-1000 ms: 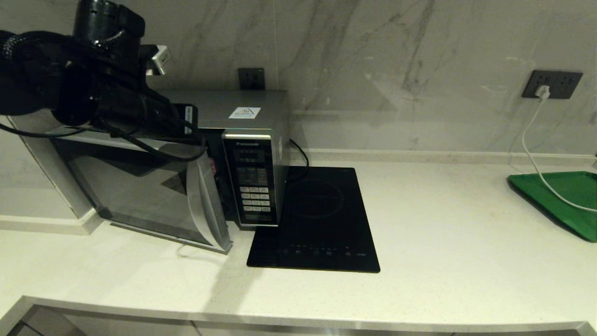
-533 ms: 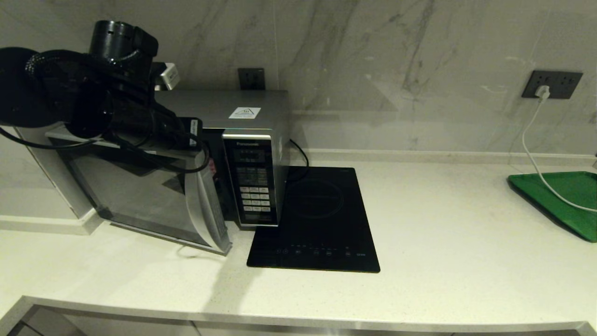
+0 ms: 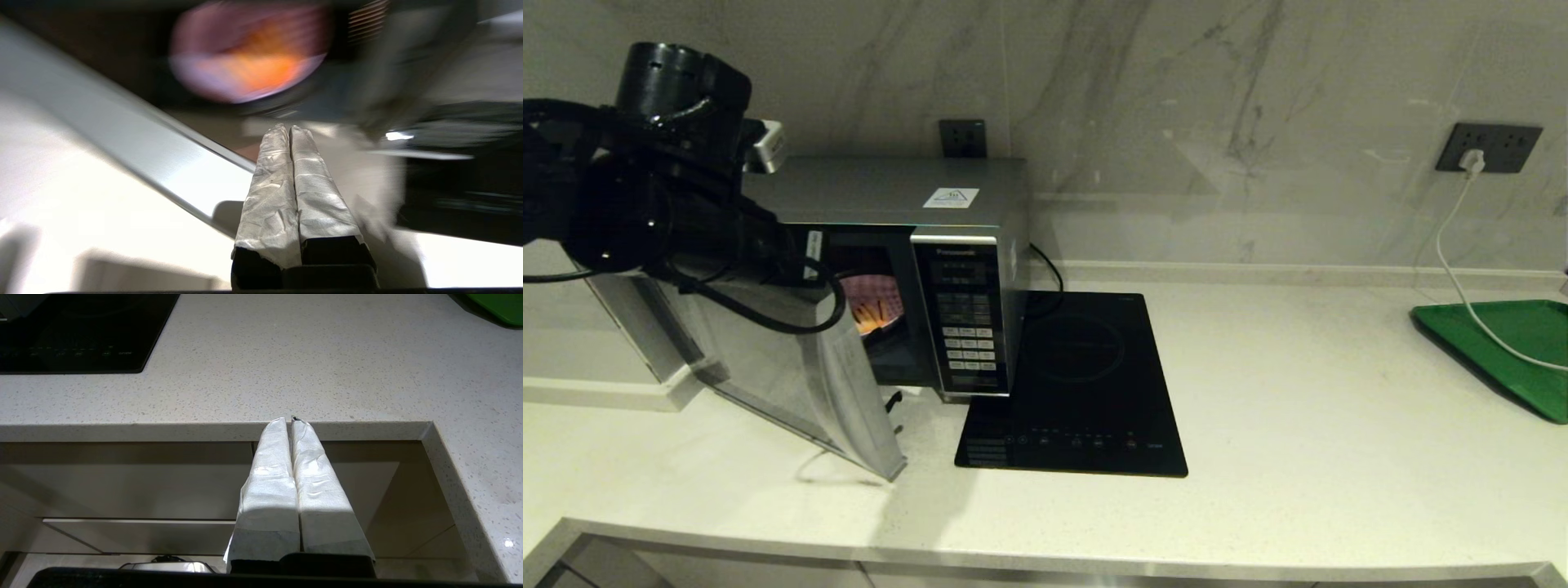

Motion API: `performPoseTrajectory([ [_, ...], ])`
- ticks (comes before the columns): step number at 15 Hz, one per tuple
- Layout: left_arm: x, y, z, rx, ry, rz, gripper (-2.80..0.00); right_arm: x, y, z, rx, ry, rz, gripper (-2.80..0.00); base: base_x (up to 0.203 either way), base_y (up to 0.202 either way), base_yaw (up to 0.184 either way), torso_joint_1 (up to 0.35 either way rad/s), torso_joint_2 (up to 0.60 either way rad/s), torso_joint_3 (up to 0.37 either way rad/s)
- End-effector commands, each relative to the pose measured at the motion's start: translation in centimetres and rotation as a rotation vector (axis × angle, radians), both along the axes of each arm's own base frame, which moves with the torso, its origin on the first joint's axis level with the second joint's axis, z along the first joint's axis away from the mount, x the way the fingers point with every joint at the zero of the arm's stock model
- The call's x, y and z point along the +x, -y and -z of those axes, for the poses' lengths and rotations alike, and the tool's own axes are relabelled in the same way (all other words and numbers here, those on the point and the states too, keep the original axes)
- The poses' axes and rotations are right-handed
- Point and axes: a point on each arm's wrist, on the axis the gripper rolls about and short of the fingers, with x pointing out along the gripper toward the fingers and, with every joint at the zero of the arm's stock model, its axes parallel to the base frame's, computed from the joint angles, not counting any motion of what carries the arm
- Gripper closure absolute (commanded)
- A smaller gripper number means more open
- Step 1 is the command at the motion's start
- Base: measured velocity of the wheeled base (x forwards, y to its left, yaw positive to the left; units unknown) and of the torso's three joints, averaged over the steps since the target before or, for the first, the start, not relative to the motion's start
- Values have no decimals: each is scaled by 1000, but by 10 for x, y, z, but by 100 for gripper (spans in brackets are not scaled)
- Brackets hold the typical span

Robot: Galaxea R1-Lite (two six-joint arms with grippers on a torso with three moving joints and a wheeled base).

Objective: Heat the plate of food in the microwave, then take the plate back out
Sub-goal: Open the microwave oven

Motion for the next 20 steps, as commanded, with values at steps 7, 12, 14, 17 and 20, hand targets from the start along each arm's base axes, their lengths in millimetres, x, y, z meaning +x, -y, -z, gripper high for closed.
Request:
performPoseTrajectory([
  [7,-65,-38,-43,126,136,-83,0,0,0,0,0,-1,0,0,0,0,0,0,0,0],
  [12,-64,-29,-33,105,110,-70,0,0,0,0,0,-1,0,0,0,0,0,0,0,0],
  [14,-56,-32,-10,110,26,-79,0,0,0,0,0,-1,0,0,0,0,0,0,0,0],
  [17,-36,-39,10,-86,11,-39,0,0,0,0,0,-1,0,0,0,0,0,0,0,0],
  [20,-12,-46,27,-469,-4,-169,0,0,0,0,0,-1,1,0,0,0,0,0,0,0],
])
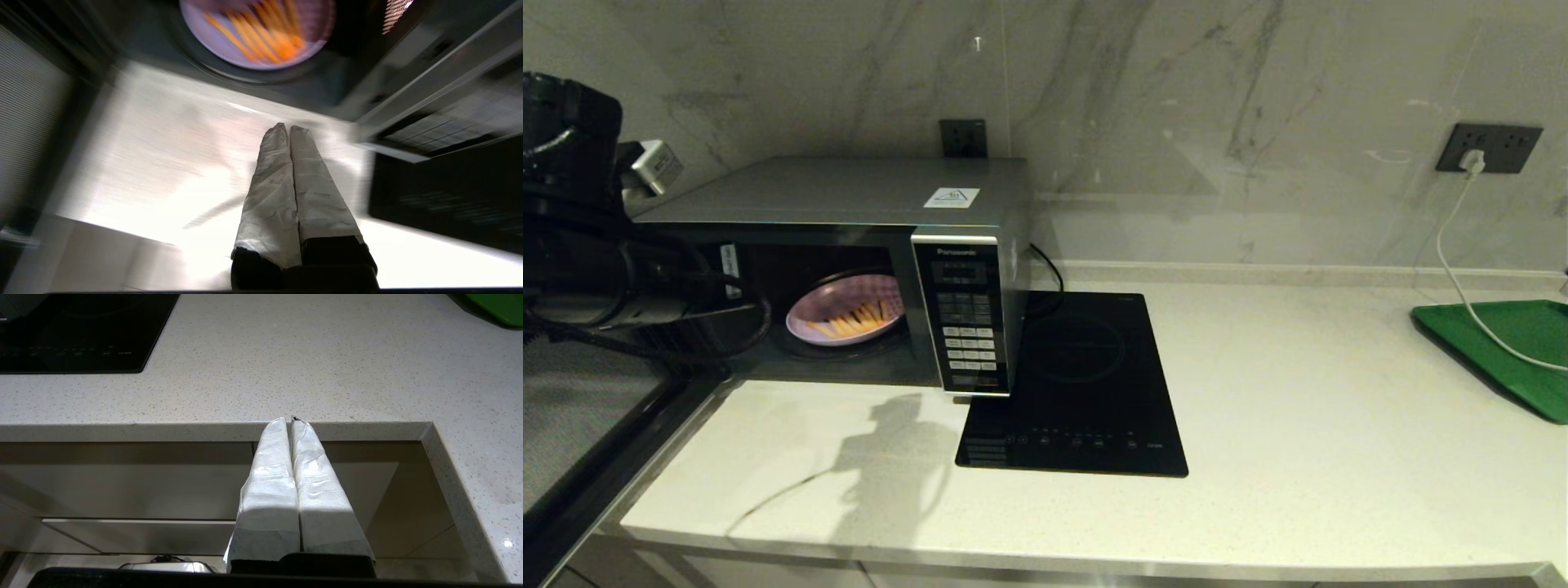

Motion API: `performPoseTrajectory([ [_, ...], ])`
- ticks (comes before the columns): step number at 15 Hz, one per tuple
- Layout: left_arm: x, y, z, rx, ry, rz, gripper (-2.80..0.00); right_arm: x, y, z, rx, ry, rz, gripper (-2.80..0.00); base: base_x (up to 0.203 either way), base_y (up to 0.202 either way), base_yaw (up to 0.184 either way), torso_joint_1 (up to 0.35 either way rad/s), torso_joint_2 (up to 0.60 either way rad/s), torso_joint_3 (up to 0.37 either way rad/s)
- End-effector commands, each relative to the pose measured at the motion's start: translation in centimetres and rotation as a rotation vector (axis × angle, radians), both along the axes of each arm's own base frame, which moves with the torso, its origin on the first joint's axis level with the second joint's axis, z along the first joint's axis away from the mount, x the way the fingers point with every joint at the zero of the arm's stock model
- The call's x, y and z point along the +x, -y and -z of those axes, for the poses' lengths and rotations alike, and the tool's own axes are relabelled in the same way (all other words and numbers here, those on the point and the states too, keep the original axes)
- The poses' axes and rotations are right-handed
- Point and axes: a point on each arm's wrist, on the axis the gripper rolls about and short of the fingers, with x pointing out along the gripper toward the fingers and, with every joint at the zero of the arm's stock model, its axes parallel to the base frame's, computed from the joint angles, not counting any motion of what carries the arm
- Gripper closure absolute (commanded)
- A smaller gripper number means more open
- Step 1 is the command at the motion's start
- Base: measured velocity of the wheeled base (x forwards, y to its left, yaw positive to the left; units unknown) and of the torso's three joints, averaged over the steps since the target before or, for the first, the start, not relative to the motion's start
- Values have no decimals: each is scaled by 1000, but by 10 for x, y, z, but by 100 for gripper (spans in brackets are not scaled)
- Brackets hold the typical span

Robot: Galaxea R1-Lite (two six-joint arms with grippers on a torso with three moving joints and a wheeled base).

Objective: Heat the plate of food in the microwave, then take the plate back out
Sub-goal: Open the microwave oven

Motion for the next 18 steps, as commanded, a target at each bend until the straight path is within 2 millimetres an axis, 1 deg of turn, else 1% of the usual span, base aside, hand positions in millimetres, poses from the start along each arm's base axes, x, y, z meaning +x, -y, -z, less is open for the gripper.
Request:
performPoseTrajectory([
  [1,29,-5,27,-273,-77,-159,0,0,0,0,0,-1,0,0,0,0,0,0,0,0],
  [2,37,-13,36,-329,-97,-230,0,0,0,0,1,-1,-1,0,0,0,0,0,0,0],
  [3,36,-18,36,-381,-87,-270,0,0,0,0,1,-1,-1,0,0,0,0,0,0,0],
  [4,30,-22,29,-454,-65,-277,0,0,0,0,0,-1,1,0,0,0,0,0,0,0],
  [5,31,-28,29,-565,-74,-289,0,0,0,0,0,-1,0,0,0,0,0,0,0,0],
  [7,41,-32,41,-744,-119,-375,0,0,0,0,1,-1,-1,0,0,0,0,0,0,0],
  [8,48,-34,49,-784,-148,-397,-280,0,0,0,1,-1,-1,0,0,0,0,0,0,0],
  [10,60,-38,61,-906,-184,-475,-280,0,0,0,1,-1,-1,0,0,0,0,0,0,0],
  [11,67,-39,68,-939,-191,-507,-280,0,0,0,1,-1,-1,0,0,0,0,0,0,0],
  [13,83,-48,79,-969,-170,-548,-280,0,0,0,0,-1,-1,0,0,0,0,0,0,0],
  [15,91,-58,88,-984,-164,-580,-280,0,0,0,0,-1,0,0,0,0,0,0,0,0],
  [18,103,-64,104,-1004,-173,-617,-280,0,0,0,1,-1,-1,0,0,0,0,0,0,0],
])
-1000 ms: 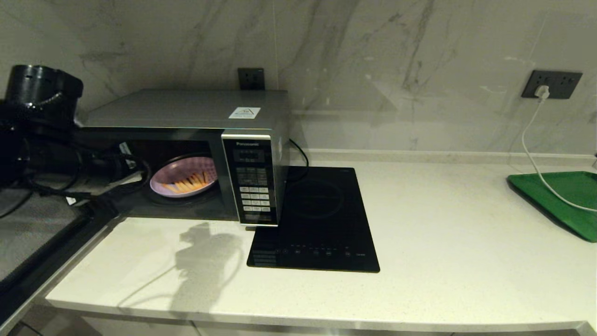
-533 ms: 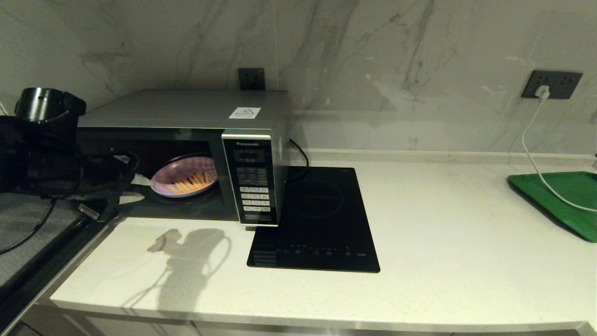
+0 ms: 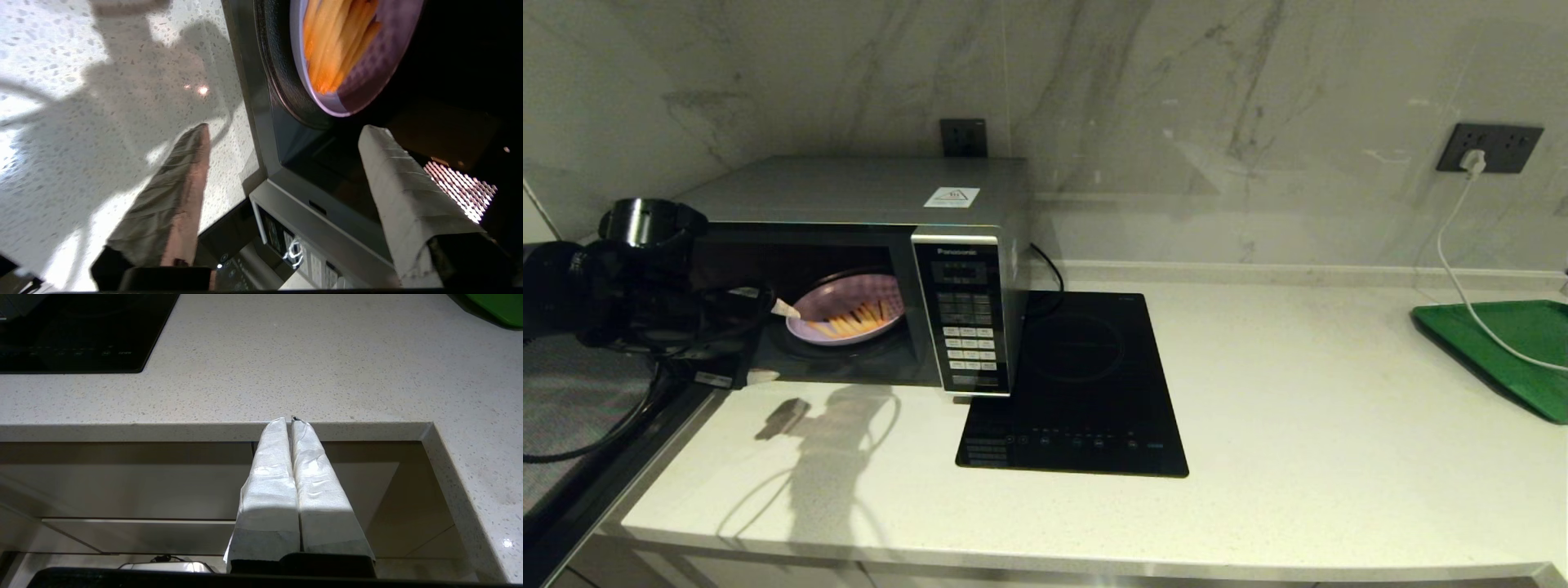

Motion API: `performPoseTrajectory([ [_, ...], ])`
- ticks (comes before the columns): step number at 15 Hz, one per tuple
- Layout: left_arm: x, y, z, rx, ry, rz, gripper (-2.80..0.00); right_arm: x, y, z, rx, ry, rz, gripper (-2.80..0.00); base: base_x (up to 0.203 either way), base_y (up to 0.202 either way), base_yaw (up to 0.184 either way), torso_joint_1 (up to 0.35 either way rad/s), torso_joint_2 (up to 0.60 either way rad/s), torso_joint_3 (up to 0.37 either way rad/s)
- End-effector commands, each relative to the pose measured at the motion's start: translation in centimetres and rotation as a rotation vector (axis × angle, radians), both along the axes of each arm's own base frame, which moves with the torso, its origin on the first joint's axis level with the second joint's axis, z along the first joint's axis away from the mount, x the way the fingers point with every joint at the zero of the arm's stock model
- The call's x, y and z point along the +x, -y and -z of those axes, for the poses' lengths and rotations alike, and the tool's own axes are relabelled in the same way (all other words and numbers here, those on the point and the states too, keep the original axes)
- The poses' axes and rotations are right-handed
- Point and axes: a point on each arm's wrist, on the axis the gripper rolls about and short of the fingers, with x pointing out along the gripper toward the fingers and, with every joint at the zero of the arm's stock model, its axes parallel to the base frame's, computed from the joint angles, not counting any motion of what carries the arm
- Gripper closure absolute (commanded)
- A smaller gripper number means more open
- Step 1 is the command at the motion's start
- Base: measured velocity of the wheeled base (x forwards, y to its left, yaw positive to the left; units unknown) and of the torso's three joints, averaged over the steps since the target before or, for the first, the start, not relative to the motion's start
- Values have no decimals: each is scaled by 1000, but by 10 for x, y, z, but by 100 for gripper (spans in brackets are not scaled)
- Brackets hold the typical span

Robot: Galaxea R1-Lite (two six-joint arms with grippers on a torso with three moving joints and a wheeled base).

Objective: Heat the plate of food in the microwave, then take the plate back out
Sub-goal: Open the microwave oven

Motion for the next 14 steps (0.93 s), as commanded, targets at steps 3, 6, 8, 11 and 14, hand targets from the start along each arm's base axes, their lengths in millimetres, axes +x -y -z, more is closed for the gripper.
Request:
performPoseTrajectory([
  [3,20,-6,25,-19,-47,-25,-280,0,0,0,1,-1,-1,0,0,0,0,0,0,0],
  [6,27,-8,20,-15,-38,-26,-280,0,0,0,1,-1,-1,0,0,0,0,0,0,0],
  [8,35,-9,24,-13,-53,-24,-280,0,0,0,0,-1,1,0,0,0,0,0,0,0],
  [11,52,-9,35,-22,-116,-24,-280,0,0,0,1,-1,-1,0,0,0,0,0,0,0],
  [14,61,-10,46,-22,-147,-23,-280,0,0,0,0,-1,0,0,0,0,0,0,0,0],
])
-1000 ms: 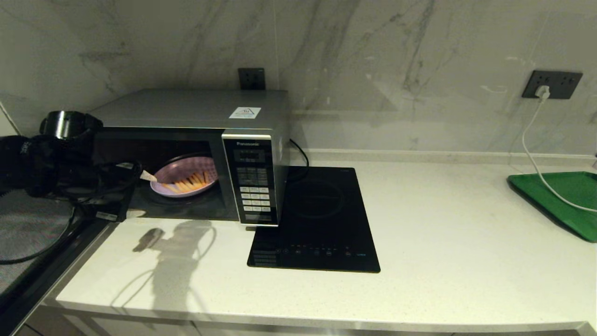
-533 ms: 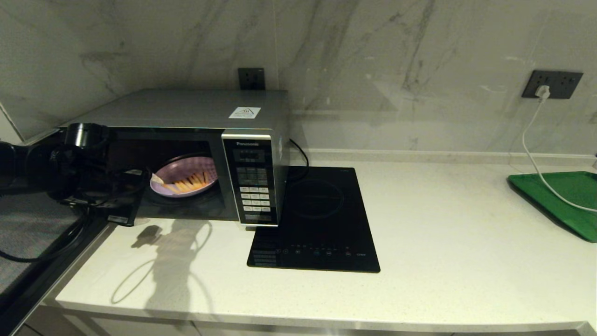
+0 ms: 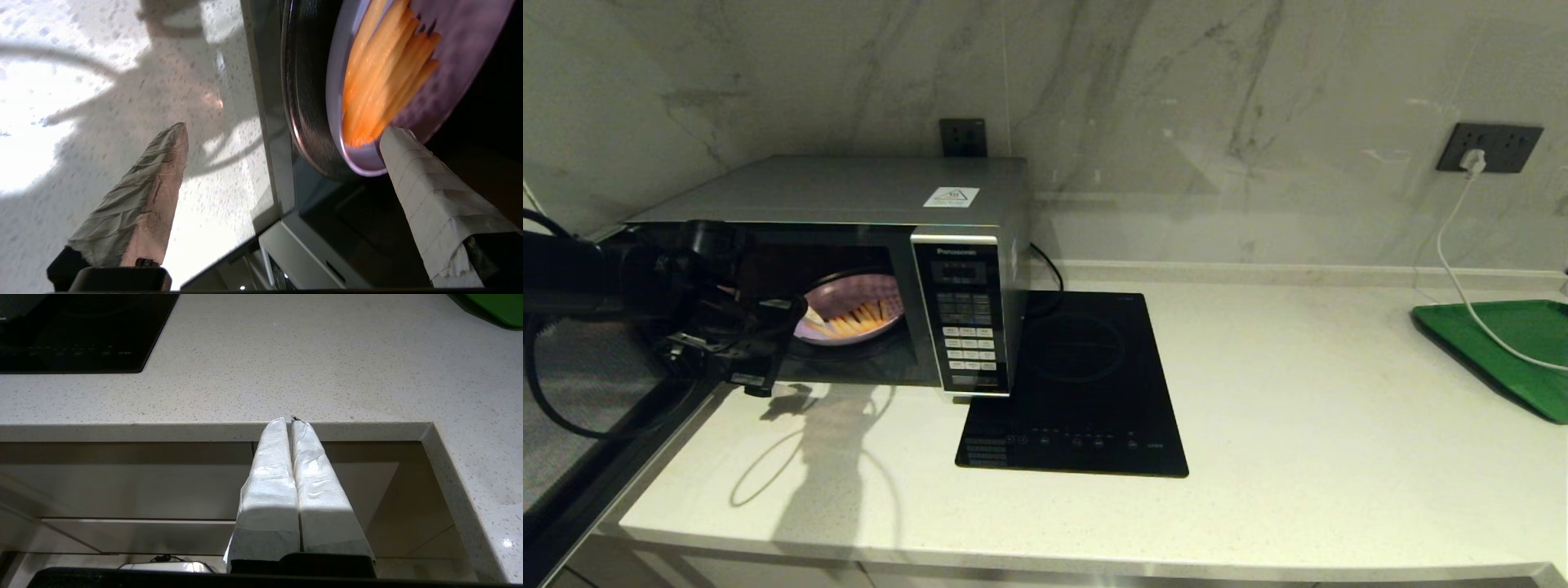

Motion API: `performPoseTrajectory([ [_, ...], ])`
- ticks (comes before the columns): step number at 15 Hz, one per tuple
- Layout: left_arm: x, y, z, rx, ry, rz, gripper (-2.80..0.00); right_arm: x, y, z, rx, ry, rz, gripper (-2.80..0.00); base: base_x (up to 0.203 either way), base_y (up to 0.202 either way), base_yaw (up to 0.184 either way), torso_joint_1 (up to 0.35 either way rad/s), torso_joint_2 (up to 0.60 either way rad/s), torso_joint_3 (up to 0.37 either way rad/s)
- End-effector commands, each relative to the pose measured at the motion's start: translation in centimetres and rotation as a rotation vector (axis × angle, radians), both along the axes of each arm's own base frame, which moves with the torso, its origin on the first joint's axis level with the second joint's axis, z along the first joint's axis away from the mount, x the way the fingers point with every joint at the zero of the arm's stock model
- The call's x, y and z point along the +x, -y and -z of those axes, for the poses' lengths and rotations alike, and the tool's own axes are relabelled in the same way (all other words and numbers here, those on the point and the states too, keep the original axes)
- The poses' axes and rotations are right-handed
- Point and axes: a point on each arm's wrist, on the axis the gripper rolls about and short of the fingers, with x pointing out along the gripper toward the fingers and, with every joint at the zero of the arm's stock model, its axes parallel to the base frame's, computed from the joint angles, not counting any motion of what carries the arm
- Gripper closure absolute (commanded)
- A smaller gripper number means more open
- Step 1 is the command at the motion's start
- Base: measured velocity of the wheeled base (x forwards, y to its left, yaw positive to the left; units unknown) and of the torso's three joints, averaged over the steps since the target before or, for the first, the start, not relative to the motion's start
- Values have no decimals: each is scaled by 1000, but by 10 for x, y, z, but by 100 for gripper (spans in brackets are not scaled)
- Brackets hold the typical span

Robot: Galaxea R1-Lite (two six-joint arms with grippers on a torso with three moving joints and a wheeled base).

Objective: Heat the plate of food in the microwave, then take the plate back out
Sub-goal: Take the plate out of the microwave

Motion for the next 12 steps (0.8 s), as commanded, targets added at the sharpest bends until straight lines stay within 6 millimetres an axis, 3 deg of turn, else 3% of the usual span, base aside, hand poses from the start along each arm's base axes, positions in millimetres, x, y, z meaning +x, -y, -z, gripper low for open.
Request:
performPoseTrajectory([
  [1,11,-1,15,-7,-29,-5,-280,0,0,0,1,-1,-2,0,0,0,0,0,0,0],
  [12,19,9,33,6,-76,12,-280,0,0,0,0,-1,-1,0,0,0,0,0,0,0],
])
